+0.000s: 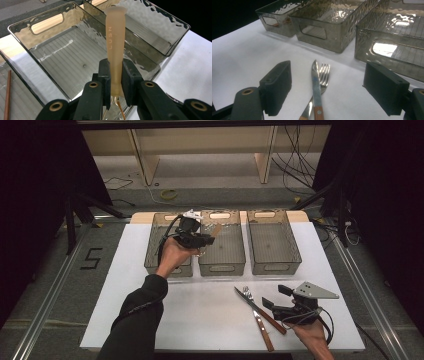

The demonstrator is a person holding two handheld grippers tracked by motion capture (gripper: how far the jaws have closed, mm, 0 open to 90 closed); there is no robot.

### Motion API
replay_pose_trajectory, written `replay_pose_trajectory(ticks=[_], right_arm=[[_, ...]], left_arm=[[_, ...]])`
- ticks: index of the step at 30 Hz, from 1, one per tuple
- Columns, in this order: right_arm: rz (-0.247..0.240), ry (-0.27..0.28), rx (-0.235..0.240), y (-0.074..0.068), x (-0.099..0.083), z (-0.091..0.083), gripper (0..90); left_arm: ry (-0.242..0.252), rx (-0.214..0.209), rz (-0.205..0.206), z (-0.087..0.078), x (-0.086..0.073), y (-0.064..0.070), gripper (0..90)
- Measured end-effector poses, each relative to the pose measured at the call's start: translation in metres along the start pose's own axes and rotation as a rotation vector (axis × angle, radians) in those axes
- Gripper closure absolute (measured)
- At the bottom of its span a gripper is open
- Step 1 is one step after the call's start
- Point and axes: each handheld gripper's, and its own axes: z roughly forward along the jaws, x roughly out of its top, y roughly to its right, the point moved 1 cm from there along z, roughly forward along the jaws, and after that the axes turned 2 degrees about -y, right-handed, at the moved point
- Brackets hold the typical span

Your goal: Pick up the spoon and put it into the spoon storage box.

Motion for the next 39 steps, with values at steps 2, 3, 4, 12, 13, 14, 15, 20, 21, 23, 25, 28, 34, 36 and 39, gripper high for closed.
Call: replay_pose_trajectory(ticks=[2,3,4,12,13,14,15,20,21,23,25,28,34,36,39], right_arm=[[0.0,0.0,0.0,0.0,0.0,0.0,23.4],[-0.001,0.001,0.0,0.0,0.0,0.0,23.4],[0.0,0.001,0.001,0.0,0.0,0.0,23.4],[-0.001,0.0,0.002,0.0,0.0,0.0,23.4],[-0.003,0.001,0.003,0.001,0.0,0.0,23.4],[-0.004,0.001,0.003,0.001,0.0,0.0,23.4],[-0.002,0.001,0.004,0.0,0.0,0.0,23.4],[-0.001,0.001,0.005,0.0,0.0,0.0,23.4],[-0.003,0.002,0.005,0.001,0.0,0.0,23.4],[-0.003,0.001,0.005,0.001,0.0,0.0,23.4],[-0.001,0.001,0.005,0.0,0.0,0.0,23.4],[-0.002,0.001,0.004,0.0,0.0,-0.001,23.4],[-0.001,0.001,0.006,0.0,0.0,-0.001,23.4],[-0.002,0.0,0.006,0.0,0.0,0.0,23.4],[-0.001,0.0,0.006,0.0,0.0,0.0,23.4]], left_arm=[[0.0,0.002,-0.001,0.002,0.002,0.001,78.3],[-0.002,0.004,0.007,0.002,0.002,0.0,78.3],[0.004,0.005,0.001,0.003,0.003,0.0,78.3],[0.001,0.008,-0.017,0.013,0.005,0.0,78.2],[0.001,0.015,-0.019,0.015,0.005,-0.001,78.2],[0.0,0.013,-0.026,0.016,0.005,-0.001,78.2],[-0.005,0.014,-0.021,0.018,0.005,-0.001,78.2],[-0.01,0.012,-0.034,0.025,0.003,-0.001,78.2],[-0.009,0.014,-0.033,0.026,0.003,-0.001,78.2],[-0.011,0.017,-0.033,0.028,0.003,-0.001,78.1],[-0.008,0.02,-0.041,0.03,0.002,-0.002,78.1],[-0.008,0.023,-0.057,0.032,0.0,-0.004,78.0],[-0.006,0.025,-0.071,0.034,-0.006,-0.008,77.9],[-0.005,0.024,-0.083,0.035,-0.007,-0.01,77.8],[-0.003,0.022,-0.088,0.036,-0.008,-0.011,77.8]])
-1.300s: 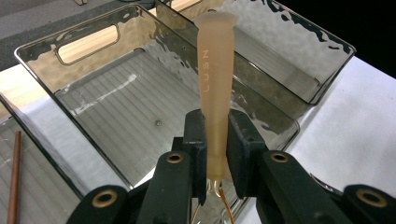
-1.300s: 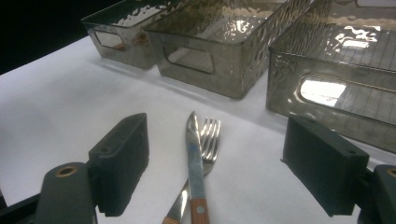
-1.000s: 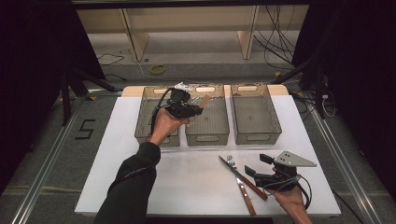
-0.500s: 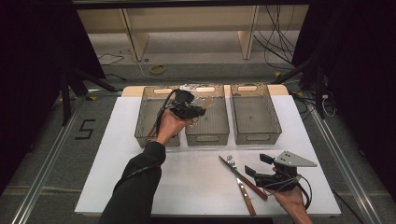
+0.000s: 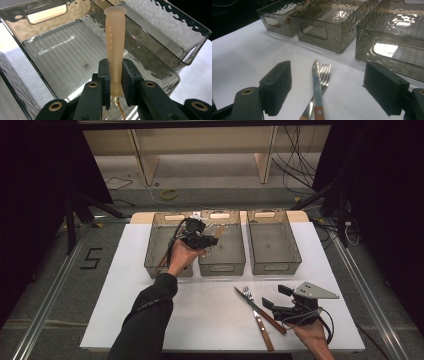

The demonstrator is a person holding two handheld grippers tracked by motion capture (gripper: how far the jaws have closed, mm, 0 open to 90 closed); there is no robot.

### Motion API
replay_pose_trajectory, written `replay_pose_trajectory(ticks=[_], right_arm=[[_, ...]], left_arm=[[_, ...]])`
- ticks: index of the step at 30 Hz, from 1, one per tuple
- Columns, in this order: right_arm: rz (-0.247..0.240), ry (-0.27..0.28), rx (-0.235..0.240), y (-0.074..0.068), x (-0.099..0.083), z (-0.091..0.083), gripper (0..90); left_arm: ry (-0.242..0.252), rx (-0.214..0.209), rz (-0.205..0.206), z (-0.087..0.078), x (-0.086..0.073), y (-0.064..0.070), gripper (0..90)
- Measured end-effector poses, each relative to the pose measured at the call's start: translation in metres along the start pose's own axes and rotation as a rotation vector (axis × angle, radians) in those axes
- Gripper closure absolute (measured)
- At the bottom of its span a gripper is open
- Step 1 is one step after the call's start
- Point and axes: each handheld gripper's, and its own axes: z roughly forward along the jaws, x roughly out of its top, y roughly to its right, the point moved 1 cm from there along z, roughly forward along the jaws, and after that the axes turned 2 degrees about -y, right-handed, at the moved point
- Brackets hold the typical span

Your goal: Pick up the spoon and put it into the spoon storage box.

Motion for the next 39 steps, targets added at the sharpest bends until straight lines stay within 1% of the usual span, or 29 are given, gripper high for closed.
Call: replay_pose_trajectory(ticks=[4,8,12,13,14,15,17,18,19,21,22,23,24,26,27,28,31,34,39], right_arm=[[0.0,0.0,0.0,0.0,0.0,0.0,23.4],[-0.001,0.002,0.0,0.001,0.0,-0.001,23.4],[0.0,0.002,0.0,0.0,0.0,-0.001,23.4],[-0.001,0.002,0.001,0.0,0.0,0.0,23.4],[0.001,0.001,0.001,0.0,0.0,0.0,23.4],[0.0,0.001,0.001,0.0,0.0,-0.001,23.4],[0.001,0.001,0.001,0.0,0.0,0.0,23.4],[0.001,0.0,0.001,0.0,0.0,0.0,23.4],[-0.001,0.0,0.001,0.0,0.0,0.0,23.4],[-0.001,0.0,0.001,0.0,0.0,-0.001,23.4],[-0.002,0.0,0.001,0.0,0.0,-0.001,23.4],[-0.002,0.001,0.001,0.0,0.0,-0.001,23.4],[-0.001,0.002,0.001,0.0,0.0,-0.001,23.4],[-0.002,0.003,0.0,0.0,0.0,-0.001,23.4],[-0.002,0.003,0.0,0.0,0.0,-0.001,23.4],[-0.002,0.003,0.0,0.0,0.0,-0.001,23.4],[0.0,0.001,0.001,-0.001,0.0,-0.001,23.4],[-0.001,-0.003,0.001,-0.001,0.0,0.0,23.4],[-0.002,-0.01,0.007,-0.002,0.0,0.001,23.6]], left_arm=[[-0.004,0.0,-0.002,0.002,0.0,0.001,77.7],[-0.019,0.005,-0.009,0.006,-0.002,-0.001,77.5],[-0.022,0.01,-0.032,0.008,-0.005,-0.003,76.4],[-0.023,0.007,-0.036,0.008,-0.005,-0.004,74.7],[-0.018,0.001,-0.048,0.008,-0.005,-0.004,70.8],[-0.019,0.0,-0.051,0.007,-0.005,-0.005,67.1],[-0.013,-0.009,-0.053,0.004,-0.004,-0.005,63.3],[-0.009,-0.008,-0.062,0.003,-0.003,-0.004,60.8],[-0.01,-0.008,-0.064,0.001,-0.003,-0.004,57.7],[-0.014,-0.006,-0.059,-0.001,-0.002,-0.003,54.5],[-0.012,-0.007,-0.066,-0.003,-0.002,-0.003,52.8],[-0.016,-0.014,-0.065,-0.005,-0.002,-0.004,50.6],[-0.011,-0.022,-0.075,-0.008,-0.002,-0.004,49.3],[-0.011,-0.025,-0.064,-0.012,-0.003,-0.004,46.6],[-0.001,-0.027,-0.068,-0.014,-0.003,-0.004,44.8],[-0.007,-0.033,-0.066,-0.017,-0.004,-0.004,43.9],[0.008,-0.043,-0.066,-0.025,-0.007,-0.006,41.5],[0.02,-0.048,-0.068,-0.033,-0.011,-0.009,37.5],[0.035,-0.05,-0.061,-0.042,-0.018,-0.012,33.7]])
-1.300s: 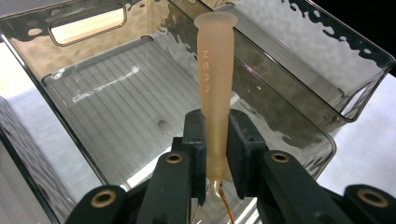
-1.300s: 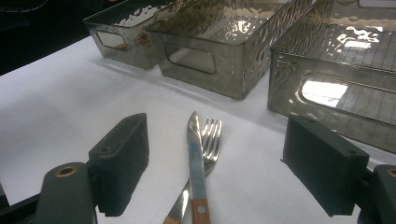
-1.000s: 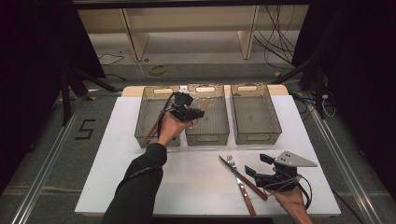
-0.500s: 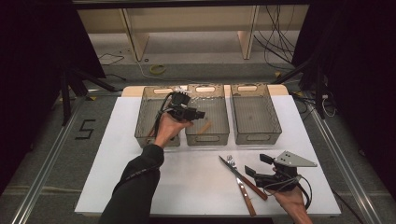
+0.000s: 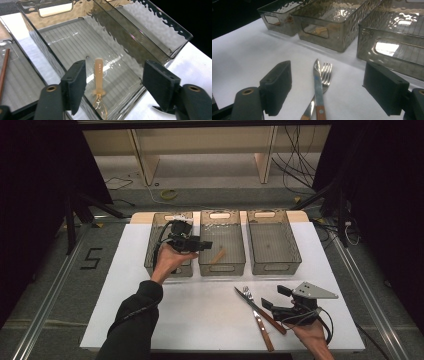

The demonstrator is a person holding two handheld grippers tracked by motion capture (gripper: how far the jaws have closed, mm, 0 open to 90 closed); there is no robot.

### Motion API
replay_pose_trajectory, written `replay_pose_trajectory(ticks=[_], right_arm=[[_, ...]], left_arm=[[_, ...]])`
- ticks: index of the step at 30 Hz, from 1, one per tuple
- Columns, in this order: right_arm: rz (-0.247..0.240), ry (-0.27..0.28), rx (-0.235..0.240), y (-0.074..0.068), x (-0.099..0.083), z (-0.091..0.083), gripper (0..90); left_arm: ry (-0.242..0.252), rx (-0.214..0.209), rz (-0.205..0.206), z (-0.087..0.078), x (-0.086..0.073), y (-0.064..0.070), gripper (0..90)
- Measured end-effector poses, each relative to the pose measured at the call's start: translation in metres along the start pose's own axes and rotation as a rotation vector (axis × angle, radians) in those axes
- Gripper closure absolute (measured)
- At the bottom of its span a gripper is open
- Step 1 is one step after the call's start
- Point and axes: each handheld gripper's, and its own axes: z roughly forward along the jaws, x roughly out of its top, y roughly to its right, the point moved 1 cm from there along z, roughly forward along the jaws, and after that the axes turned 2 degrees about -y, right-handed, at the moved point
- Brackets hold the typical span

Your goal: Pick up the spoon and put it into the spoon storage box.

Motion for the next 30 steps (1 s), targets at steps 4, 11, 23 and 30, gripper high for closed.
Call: replay_pose_trajectory(ticks=[4,11,23,30], right_arm=[[-0.002,-0.01,0.003,0.0,0.0,0.001,23.9],[-0.006,-0.033,0.014,0.0,0.0,0.002,24.4],[-0.012,-0.07,0.028,-0.002,0.001,0.005,25.9],[-0.03,-0.112,0.022,-0.003,0.005,0.008,27.3]], left_arm=[[0.019,-0.008,0.009,-0.006,-0.008,0.0,30.5],[0.041,-0.021,0.017,-0.016,-0.025,0.001,28.1],[0.091,-0.03,0.016,-0.035,-0.049,0.003,25.1],[0.112,-0.031,0.004,-0.049,-0.067,0.0,24.3]])
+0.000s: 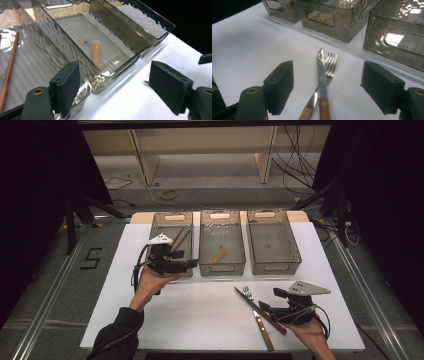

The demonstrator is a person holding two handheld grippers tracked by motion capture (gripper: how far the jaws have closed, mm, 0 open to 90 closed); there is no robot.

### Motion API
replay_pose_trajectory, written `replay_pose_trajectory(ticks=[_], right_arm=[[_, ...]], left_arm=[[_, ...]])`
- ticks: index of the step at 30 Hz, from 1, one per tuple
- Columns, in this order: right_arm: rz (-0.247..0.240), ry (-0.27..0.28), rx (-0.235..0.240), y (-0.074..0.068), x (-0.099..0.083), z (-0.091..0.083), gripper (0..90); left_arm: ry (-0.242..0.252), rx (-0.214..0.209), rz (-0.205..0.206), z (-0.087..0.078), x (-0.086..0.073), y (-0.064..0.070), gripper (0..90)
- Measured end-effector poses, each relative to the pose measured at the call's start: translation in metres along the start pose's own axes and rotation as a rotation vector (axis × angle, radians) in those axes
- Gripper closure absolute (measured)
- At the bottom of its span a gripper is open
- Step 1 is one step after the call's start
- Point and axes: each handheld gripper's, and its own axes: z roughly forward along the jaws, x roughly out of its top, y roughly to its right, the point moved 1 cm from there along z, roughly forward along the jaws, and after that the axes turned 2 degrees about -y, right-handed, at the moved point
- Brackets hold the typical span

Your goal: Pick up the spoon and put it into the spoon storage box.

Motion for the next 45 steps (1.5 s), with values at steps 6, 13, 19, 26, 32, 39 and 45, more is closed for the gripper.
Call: replay_pose_trajectory(ticks=[6,13,19,26,32,39,45], right_arm=[[-0.021,-0.062,0.006,0.0,0.005,0.005,28.2],[-0.079,-0.145,0.006,0.0,0.017,0.009,32.3],[-0.118,-0.257,0.008,-0.002,0.021,0.018,34.5],[-0.125,-0.339,0.014,0.0,0.021,0.021,38.2],[-0.126,-0.389,0.026,0.001,0.021,0.024,39.4],[-0.139,-0.437,0.038,0.002,0.021,0.028,40.5],[-0.136,-0.478,0.058,0.003,0.02,0.031,41.5]], left_arm=[[0.033,0.005,0.001,-0.014,-0.009,0.001,23.9],[0.049,0.008,0.014,-0.026,-0.023,0.006,23.0],[0.063,0.009,0.029,-0.033,-0.037,0.011,22.8],[0.048,0.013,0.045,-0.033,-0.054,0.013,22.6],[0.052,0.022,0.047,-0.033,-0.064,0.014,22.6],[0.061,0.031,0.057,-0.036,-0.07,0.016,22.0],[0.068,0.038,0.066,-0.039,-0.075,0.016,21.5]])
